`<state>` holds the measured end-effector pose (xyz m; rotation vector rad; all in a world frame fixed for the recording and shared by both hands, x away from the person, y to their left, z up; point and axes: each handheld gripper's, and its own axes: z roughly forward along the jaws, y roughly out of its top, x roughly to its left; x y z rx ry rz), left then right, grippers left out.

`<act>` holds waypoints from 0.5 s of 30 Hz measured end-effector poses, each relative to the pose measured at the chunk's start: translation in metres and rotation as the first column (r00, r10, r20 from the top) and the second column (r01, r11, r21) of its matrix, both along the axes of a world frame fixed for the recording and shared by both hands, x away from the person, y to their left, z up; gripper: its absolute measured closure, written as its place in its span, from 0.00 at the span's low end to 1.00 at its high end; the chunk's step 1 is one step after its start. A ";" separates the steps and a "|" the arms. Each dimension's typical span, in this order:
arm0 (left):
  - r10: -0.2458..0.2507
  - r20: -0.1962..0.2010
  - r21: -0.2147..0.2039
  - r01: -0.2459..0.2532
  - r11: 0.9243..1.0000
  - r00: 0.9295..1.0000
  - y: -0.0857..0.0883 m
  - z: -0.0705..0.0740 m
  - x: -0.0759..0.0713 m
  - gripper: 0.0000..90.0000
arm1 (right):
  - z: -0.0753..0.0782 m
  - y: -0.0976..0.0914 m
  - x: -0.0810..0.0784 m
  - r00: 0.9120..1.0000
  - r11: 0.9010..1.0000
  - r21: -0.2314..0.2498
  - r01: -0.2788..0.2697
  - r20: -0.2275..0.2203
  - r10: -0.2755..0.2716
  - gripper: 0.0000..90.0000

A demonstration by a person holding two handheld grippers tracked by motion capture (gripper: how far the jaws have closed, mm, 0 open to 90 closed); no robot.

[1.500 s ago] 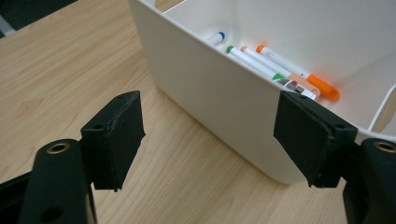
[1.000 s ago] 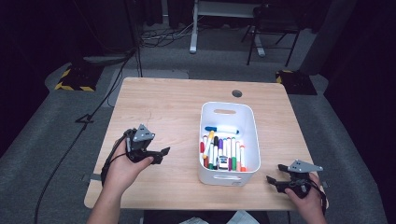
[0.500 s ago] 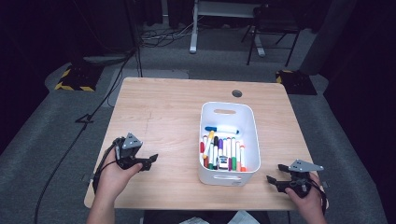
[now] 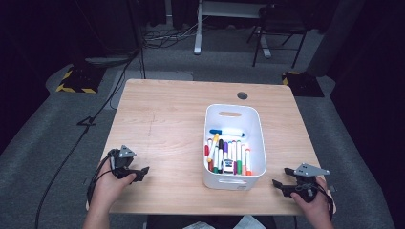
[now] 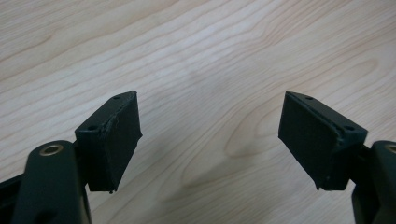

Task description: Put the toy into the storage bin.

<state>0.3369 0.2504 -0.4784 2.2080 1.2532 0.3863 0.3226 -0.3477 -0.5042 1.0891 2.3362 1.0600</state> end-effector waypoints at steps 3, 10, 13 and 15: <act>0.004 0.003 -0.002 -0.004 1.000 1.000 0.002 -0.002 -0.001 0.23 | 0.000 0.001 0.000 1.000 1.000 0.005 0.005 -0.003 -0.005 0.28; 0.024 0.016 -0.016 -0.024 1.000 1.000 0.012 -0.020 0.002 0.14 | 0.000 0.001 0.000 1.000 1.000 0.005 0.006 -0.001 -0.006 0.28; 0.025 0.061 -0.040 -0.023 0.999 0.998 0.011 -0.027 0.004 0.02 | 0.000 0.001 0.000 1.000 1.000 0.005 0.005 -0.002 -0.005 0.28; 0.021 0.060 -0.039 -0.019 0.999 0.998 0.012 -0.027 0.004 0.02 | 0.000 0.001 0.000 1.000 1.000 0.005 0.006 -0.001 -0.006 0.28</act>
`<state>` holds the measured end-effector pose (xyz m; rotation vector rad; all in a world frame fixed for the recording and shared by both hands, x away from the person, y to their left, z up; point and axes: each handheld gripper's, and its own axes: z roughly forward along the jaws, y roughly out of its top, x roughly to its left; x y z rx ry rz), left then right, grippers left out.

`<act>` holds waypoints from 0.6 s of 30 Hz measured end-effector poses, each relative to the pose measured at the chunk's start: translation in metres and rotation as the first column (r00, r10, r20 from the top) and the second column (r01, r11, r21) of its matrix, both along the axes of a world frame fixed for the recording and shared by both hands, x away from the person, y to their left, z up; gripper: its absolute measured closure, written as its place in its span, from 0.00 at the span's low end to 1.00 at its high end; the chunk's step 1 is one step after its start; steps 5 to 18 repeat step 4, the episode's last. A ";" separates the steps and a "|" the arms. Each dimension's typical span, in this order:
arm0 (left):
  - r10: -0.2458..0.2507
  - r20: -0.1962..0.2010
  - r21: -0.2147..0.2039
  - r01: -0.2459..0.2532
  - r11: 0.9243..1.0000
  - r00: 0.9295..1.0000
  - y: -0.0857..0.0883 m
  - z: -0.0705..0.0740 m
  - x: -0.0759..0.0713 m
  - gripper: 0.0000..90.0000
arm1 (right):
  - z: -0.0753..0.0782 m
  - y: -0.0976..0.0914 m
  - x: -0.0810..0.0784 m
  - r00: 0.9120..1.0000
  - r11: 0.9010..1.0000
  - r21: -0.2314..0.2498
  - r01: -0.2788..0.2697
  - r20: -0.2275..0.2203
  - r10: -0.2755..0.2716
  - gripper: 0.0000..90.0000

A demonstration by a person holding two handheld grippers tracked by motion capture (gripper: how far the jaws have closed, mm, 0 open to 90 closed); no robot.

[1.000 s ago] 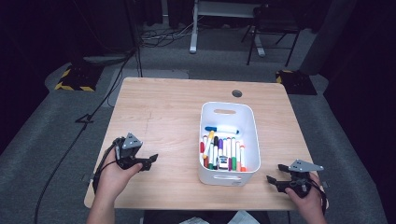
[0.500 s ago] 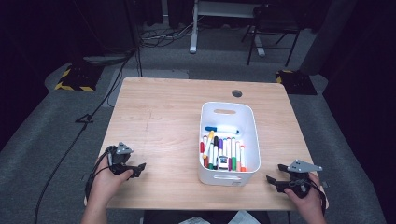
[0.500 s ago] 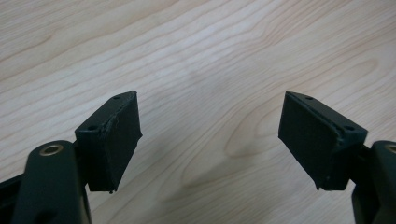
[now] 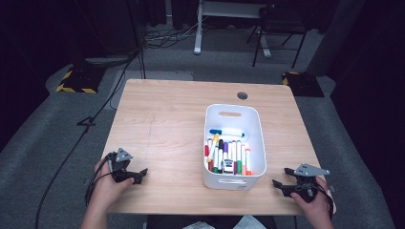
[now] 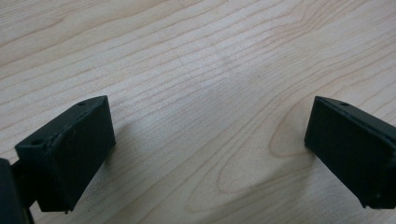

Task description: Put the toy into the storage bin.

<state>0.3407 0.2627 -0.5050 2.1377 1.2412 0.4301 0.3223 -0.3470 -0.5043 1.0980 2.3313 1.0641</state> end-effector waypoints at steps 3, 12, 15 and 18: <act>0.010 -0.005 0.004 -0.010 1.000 1.000 -0.001 0.000 0.000 0.01 | 0.000 0.000 0.000 1.000 1.000 0.000 -0.001 0.001 0.001 0.28; 0.010 -0.005 0.004 -0.010 1.000 1.000 -0.001 0.000 0.000 0.00 | 0.000 0.000 0.000 1.000 1.000 0.000 -0.001 0.001 0.001 0.28; 0.010 -0.005 0.004 -0.010 1.000 1.000 -0.001 0.000 0.000 0.00 | 0.000 0.000 0.000 1.000 1.000 0.000 -0.001 0.001 0.001 0.28; 0.010 -0.005 0.004 -0.010 1.000 1.000 -0.001 0.000 0.000 0.00 | 0.000 0.000 0.000 1.000 1.000 0.000 -0.001 0.001 0.001 0.28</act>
